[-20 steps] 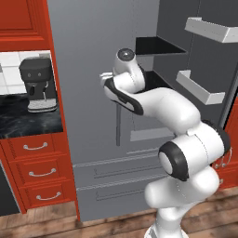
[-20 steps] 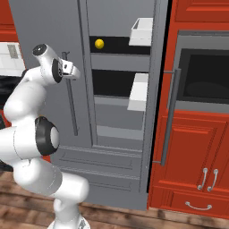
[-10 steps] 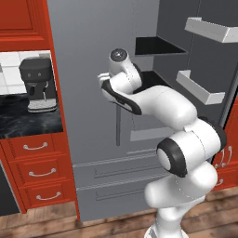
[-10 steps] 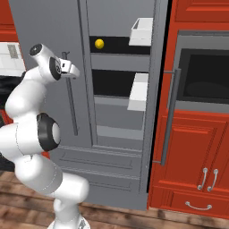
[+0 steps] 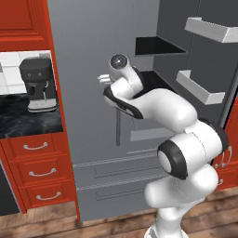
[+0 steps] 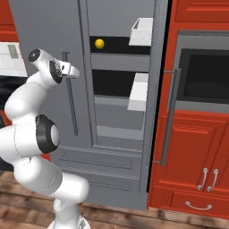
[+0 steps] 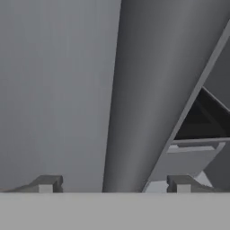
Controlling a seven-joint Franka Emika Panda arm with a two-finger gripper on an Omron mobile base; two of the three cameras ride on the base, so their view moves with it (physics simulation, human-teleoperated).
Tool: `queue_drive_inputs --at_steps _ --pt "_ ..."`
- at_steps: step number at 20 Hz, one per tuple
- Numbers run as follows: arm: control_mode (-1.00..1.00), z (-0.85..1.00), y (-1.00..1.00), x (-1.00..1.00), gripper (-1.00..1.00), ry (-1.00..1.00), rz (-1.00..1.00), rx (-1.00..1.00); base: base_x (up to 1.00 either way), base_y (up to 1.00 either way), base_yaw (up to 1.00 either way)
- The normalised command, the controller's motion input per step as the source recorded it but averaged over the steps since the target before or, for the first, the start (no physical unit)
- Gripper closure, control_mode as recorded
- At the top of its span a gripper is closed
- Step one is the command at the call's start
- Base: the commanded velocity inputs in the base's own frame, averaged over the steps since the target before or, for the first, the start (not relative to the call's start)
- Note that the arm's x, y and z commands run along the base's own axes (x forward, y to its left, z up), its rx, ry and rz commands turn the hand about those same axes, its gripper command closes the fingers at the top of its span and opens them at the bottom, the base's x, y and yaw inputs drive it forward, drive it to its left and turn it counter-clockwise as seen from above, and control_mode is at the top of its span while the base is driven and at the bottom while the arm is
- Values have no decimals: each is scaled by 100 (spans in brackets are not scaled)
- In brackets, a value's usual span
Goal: Retrieve a lemon from the fridge and place it on the cutting board with the fish.
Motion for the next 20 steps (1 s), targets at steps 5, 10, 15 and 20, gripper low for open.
queue_drive_inputs --at_steps 5,10,15,20 --pt "-100 -3 -4 22 100 -15 0 0 0 0 0" --pt "-100 0 -1 5 100 -4 0 0 0 0 0" --pt "-100 15 3 -32 100 0 -3 0 0 0 0" --pt "-100 5 39 -80 100 0 -21 0 0 0 0"
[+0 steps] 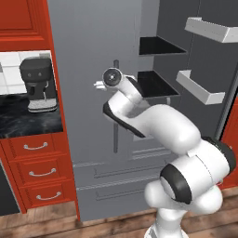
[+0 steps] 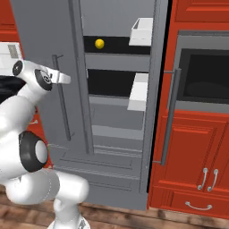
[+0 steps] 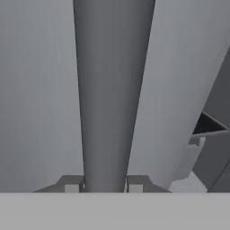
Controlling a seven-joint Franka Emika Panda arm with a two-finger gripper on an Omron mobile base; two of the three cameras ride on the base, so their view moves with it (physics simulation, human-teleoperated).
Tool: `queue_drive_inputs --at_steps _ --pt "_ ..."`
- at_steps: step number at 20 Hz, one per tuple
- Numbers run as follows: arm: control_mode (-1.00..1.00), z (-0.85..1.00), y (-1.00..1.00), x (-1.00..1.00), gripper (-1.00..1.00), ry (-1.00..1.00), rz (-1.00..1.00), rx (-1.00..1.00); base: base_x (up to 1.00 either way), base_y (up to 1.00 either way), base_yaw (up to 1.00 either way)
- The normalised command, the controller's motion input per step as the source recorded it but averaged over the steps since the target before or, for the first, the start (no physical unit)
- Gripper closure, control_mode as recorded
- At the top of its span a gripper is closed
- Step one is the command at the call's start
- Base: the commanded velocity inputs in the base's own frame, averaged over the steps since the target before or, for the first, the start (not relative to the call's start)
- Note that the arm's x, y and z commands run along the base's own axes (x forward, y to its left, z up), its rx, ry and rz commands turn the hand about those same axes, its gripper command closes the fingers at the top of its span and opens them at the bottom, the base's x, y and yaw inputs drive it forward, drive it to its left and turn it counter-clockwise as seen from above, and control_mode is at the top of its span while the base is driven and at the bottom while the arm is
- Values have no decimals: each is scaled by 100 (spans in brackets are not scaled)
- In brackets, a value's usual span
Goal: Retrieve a lemon from the fridge and place it on the cutting board with the fish.
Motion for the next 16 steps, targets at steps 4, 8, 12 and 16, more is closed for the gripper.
queue_drive_inputs --at_steps 4,8,12,16 --pt "-100 0 69 -76 100 1 -29 -1 0 0 0" --pt "-100 -1 85 -65 100 4 -39 -6 0 0 0" --pt "-100 -6 83 -58 100 5 -41 -8 0 0 0" --pt "-100 -6 56 -21 100 3 -31 -6 0 0 0"
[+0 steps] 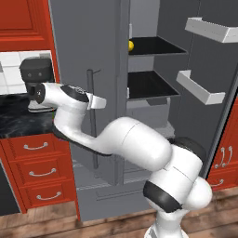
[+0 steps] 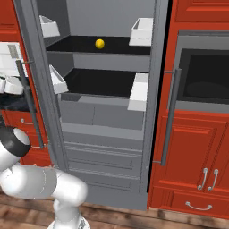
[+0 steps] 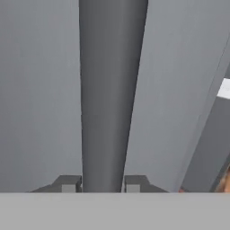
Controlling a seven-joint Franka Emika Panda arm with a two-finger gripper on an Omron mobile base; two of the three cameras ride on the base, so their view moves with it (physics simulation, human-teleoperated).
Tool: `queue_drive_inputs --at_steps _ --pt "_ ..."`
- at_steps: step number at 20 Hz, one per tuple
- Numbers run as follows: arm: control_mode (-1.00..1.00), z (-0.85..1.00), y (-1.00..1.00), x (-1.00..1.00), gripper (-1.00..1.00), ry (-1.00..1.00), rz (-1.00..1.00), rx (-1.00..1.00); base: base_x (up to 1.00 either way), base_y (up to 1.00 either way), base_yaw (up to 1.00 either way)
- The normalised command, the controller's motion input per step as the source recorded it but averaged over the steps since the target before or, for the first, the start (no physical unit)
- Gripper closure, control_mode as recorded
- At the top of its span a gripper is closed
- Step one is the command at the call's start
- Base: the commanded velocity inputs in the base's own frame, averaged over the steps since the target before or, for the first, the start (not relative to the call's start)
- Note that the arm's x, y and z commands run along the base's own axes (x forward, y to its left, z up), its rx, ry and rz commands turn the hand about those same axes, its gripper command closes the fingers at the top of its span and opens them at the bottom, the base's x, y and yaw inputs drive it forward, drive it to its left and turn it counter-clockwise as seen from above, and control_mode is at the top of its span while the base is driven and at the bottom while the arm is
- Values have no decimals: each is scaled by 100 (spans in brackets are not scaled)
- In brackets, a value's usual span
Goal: Retrieve a lemon from the fridge and place it on the cutting board with the fish.
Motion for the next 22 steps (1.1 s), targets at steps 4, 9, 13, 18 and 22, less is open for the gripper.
queue_drive_inputs --at_steps 4,9,13,18,22 --pt "-100 -6 5 0 -100 -2 -7 0 0 0 0" --pt "-100 -15 1 0 -100 0 0 0 0 0 0" --pt "-100 -1 0 0 -100 0 0 0 0 0 0" --pt "-100 -11 14 0 -100 0 0 0 0 0 0" --pt "-100 -3 12 -41 -100 0 0 0 0 0 0"
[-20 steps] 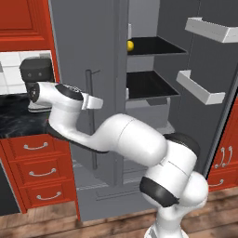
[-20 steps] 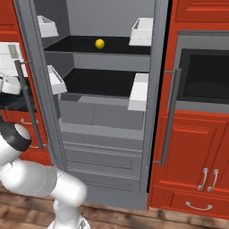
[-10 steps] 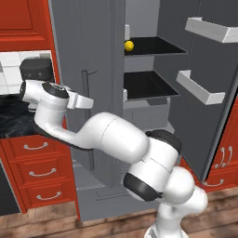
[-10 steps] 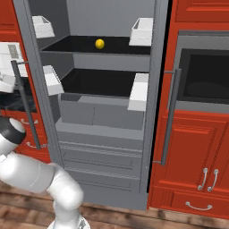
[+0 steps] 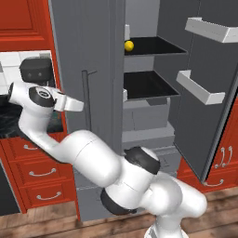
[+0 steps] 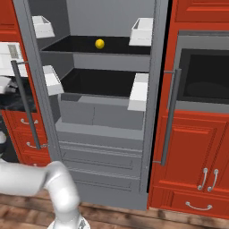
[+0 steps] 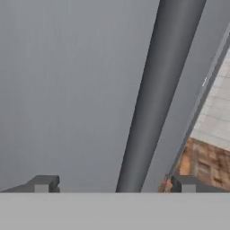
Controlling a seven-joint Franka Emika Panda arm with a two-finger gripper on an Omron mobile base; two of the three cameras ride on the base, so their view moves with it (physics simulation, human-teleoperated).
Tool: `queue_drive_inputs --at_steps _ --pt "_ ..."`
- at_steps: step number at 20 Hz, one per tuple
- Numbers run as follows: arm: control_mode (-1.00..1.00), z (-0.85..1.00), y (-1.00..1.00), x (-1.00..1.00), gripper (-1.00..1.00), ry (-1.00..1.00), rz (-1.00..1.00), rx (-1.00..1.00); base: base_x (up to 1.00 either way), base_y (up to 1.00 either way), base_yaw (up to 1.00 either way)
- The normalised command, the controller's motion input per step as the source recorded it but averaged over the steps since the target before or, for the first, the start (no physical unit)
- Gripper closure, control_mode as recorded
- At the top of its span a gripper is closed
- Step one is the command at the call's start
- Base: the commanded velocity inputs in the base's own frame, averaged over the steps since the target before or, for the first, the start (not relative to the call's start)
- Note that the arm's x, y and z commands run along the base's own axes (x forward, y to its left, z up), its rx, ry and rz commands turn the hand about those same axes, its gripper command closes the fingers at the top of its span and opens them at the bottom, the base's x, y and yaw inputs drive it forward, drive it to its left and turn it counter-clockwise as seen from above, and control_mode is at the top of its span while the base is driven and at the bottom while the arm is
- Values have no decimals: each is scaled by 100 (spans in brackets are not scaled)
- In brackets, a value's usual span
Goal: Retrieve a lemon from the fridge and place it on the cutting board with the fish.
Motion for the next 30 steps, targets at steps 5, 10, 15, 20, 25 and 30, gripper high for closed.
queue_drive_inputs --at_steps 5,10,15,20,25,30 --pt "-100 -5 0 -72 -100 0 0 0 0 0 0" --pt "-100 -23 -40 -100 -100 0 0 1 0 0 0" --pt "-100 -19 -84 -100 -100 0 -5 8 0 0 0" --pt "-100 0 -98 -100 -100 -5 0 10 0 0 0" --pt "-100 0 -100 -94 -100 -13 3 27 0 0 0" --pt "-100 0 -100 -28 -100 -3 10 48 0 0 0"
